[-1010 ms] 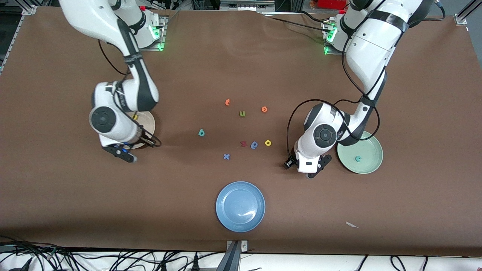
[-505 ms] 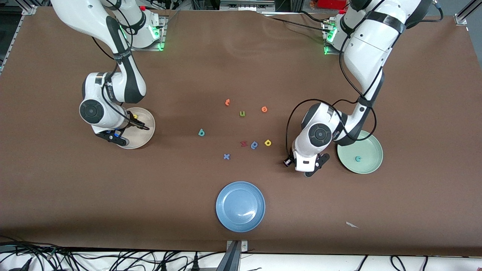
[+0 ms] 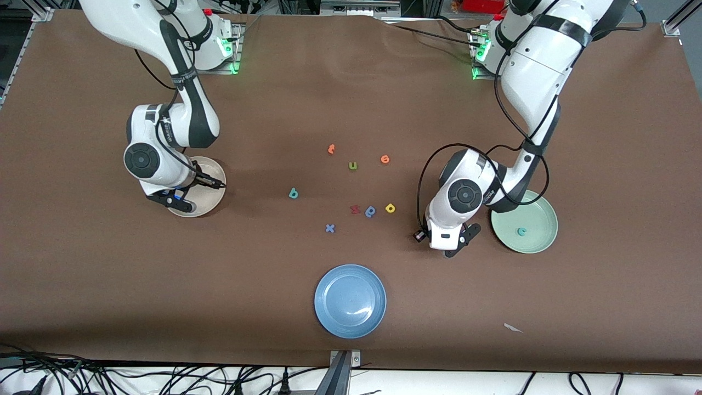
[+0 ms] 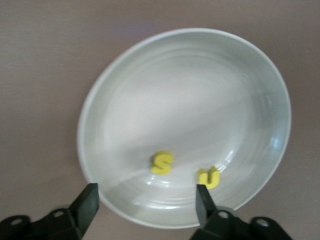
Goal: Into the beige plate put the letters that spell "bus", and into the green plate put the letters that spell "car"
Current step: 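Grasp the teal q with the right gripper while the left gripper drops teal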
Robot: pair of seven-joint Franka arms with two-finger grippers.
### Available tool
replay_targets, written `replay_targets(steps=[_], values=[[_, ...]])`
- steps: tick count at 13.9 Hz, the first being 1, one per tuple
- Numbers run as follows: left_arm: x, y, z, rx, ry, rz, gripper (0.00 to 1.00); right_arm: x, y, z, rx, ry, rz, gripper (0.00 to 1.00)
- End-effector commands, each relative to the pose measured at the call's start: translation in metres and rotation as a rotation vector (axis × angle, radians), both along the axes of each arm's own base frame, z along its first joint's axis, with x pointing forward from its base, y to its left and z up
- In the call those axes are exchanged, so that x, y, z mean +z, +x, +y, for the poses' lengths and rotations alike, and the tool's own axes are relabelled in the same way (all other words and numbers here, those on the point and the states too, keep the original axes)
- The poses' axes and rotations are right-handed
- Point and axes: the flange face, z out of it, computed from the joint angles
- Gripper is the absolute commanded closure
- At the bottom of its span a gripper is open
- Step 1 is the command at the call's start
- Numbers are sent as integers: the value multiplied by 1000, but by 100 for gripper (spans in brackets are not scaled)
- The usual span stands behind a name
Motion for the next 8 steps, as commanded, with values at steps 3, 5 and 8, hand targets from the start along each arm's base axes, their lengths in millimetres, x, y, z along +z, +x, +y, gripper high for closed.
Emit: replay_targets(steps=[3,5,8], values=[[8,4,6,-32,44,-1,90,33,2,94,21,67,-79,0],[32,18,24,-131,67,37,90,30,0,137,-2,88,-149,1],[55,35,80,-353,66,74,90,1,-4,204,29,105,-230,4]])
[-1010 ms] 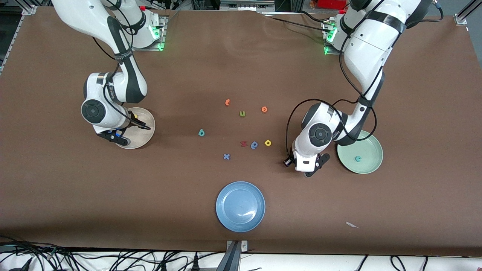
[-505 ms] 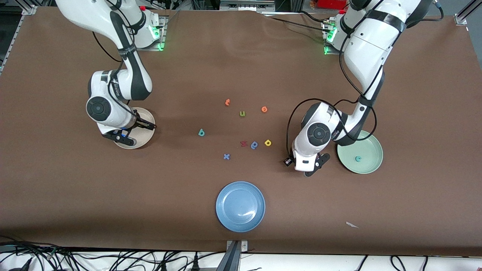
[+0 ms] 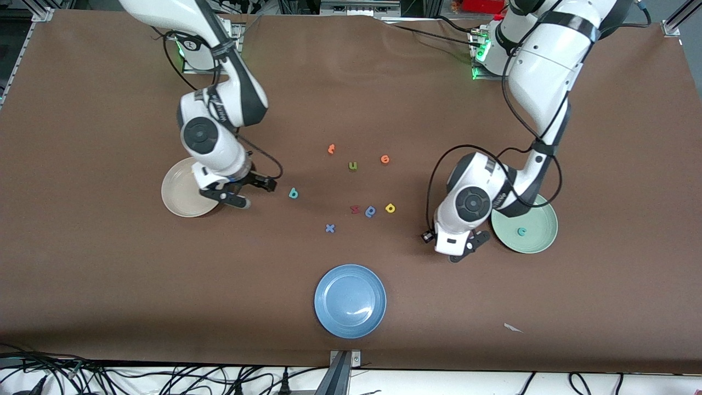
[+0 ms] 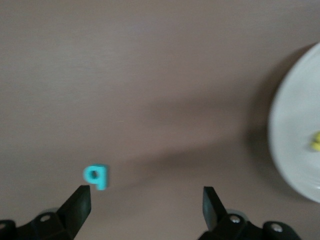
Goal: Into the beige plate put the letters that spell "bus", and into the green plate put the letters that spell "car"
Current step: 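Grasp the teal q with the right gripper while the left gripper drops teal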
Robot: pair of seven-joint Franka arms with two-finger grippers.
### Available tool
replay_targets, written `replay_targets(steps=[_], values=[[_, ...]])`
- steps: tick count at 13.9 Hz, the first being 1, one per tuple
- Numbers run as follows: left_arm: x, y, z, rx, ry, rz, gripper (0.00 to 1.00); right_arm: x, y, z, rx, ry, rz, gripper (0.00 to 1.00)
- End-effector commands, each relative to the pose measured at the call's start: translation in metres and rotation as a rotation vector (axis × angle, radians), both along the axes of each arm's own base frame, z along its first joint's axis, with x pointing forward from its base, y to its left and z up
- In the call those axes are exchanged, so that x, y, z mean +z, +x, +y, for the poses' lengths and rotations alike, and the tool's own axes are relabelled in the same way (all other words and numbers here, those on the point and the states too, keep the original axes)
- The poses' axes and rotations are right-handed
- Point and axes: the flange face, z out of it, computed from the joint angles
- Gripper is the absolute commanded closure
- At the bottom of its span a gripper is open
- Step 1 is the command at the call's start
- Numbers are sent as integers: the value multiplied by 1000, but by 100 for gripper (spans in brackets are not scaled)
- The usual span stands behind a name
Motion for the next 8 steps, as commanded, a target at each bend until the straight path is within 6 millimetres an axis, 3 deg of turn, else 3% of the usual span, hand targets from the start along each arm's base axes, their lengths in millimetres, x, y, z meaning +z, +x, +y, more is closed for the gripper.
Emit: replay_targets(steps=[1,4,8], values=[[30,12,61,-228,13,45,90,-33,8,45,14,-7,-27,19],[43,18,129,-472,-8,83,90,-52,7,54,13,-17,-14,37],[29,17,198,-690,23,118,89,-70,2,59,19,-27,-13,42]])
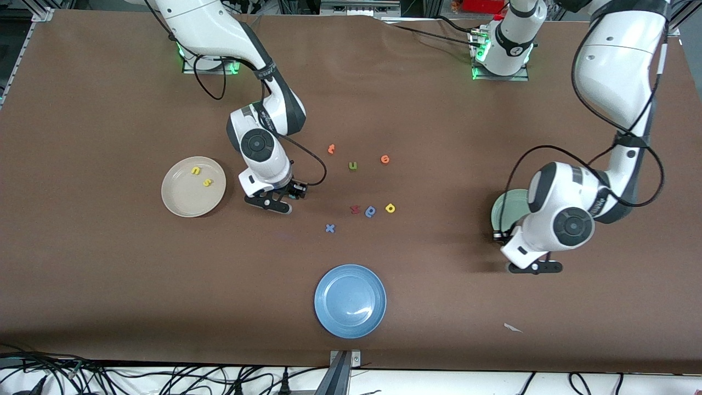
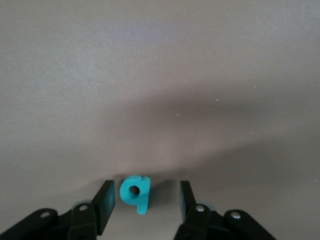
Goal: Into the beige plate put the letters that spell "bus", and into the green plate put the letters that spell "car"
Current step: 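Place the q on the beige plate while the left gripper reaches letters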
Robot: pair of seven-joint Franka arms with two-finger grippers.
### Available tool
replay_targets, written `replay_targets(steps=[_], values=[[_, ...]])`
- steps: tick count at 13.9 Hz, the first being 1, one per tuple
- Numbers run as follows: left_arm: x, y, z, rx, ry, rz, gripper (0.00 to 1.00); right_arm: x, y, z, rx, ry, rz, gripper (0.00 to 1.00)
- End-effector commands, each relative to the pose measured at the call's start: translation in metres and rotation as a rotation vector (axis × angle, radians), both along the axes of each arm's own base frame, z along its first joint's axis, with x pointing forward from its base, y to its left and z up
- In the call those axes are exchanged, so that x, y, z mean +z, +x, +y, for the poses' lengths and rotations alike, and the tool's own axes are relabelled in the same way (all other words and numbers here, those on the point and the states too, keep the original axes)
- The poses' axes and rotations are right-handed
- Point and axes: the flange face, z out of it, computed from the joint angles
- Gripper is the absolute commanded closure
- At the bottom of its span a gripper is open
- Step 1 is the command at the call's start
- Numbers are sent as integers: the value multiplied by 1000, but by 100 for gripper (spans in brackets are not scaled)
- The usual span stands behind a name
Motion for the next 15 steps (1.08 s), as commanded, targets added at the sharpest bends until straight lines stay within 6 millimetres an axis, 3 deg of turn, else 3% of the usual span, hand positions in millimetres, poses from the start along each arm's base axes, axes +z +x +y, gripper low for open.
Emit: replay_targets(steps=[1,2,3,4,6,9,10,12,15], values=[[-3,-9,28,-131,1,15,85,-4,4,8,-17,11,-20,42],[-6,-11,29,-160,-4,28,57,-4,3,9,-23,11,-22,46],[-8,-13,30,-175,-6,39,12,-5,3,10,-23,12,-23,46],[-5,-12,23,-157,-14,37,0,-8,2,10,-23,11,-22,46],[0,-11,4,-100,-11,23,0,-16,-2,14,-13,6,-18,52],[5,-13,-67,41,-22,-14,0,-18,-4,18,-7,8,-24,57],[0,-17,-88,84,-38,-6,0,-18,-4,19,-5,7,-23,72],[1,-20,-127,140,-104,-38,0,-15,-3,18,7,8,-26,88],[-1,-38,-197,204,-139,-82,0,9,9,7,1,13,-51,92]])
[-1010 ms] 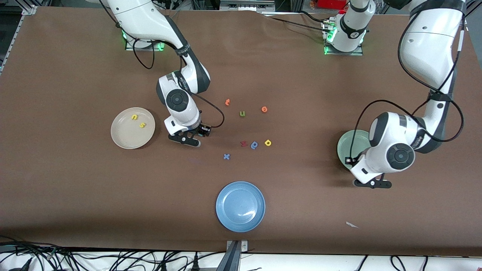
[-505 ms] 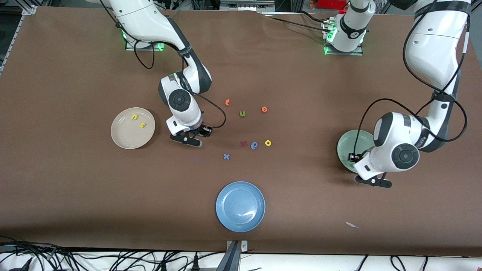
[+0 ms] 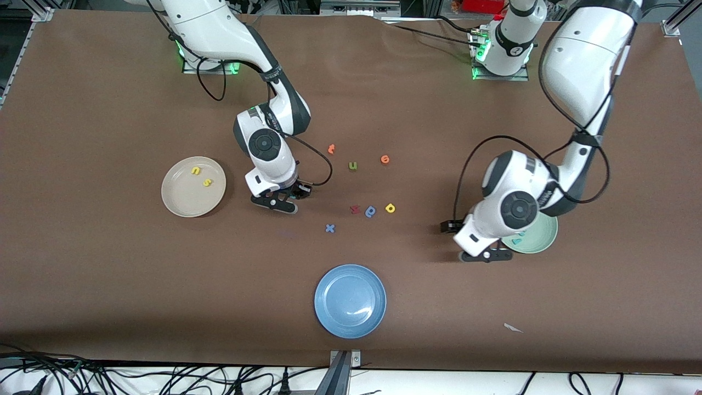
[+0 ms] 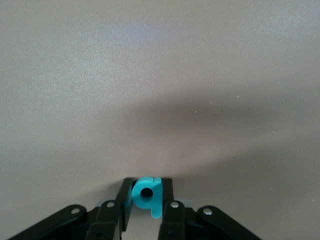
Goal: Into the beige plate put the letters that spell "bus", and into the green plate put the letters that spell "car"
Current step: 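Place the q on the beige plate while the left gripper reaches letters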
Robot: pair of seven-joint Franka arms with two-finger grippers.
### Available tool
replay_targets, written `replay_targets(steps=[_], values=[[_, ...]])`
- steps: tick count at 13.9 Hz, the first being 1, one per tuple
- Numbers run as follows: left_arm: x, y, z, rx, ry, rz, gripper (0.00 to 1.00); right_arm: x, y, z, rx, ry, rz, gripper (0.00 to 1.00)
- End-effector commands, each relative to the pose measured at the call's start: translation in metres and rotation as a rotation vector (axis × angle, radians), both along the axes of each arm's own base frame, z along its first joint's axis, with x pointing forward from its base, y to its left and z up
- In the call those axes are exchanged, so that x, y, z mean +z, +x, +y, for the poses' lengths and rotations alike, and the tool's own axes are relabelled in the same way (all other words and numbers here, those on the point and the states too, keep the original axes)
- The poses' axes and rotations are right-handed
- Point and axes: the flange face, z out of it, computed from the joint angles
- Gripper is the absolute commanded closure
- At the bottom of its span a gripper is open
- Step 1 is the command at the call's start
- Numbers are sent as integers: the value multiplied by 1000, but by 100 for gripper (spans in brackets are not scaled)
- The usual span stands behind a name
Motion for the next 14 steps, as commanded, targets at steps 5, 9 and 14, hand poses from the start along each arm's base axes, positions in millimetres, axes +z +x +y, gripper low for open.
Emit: replay_targets(steps=[5,9,14], values=[[-35,-39,-113,155,-37,-65,2,74,43,-85,55,-65,41,92],[-46,-54,-134,155,-29,-51,6,69,51,-191,54,-150,168,91],[-56,-73,-151,144,-7,-27,21,31,49,-282,66,-183,241,65]])
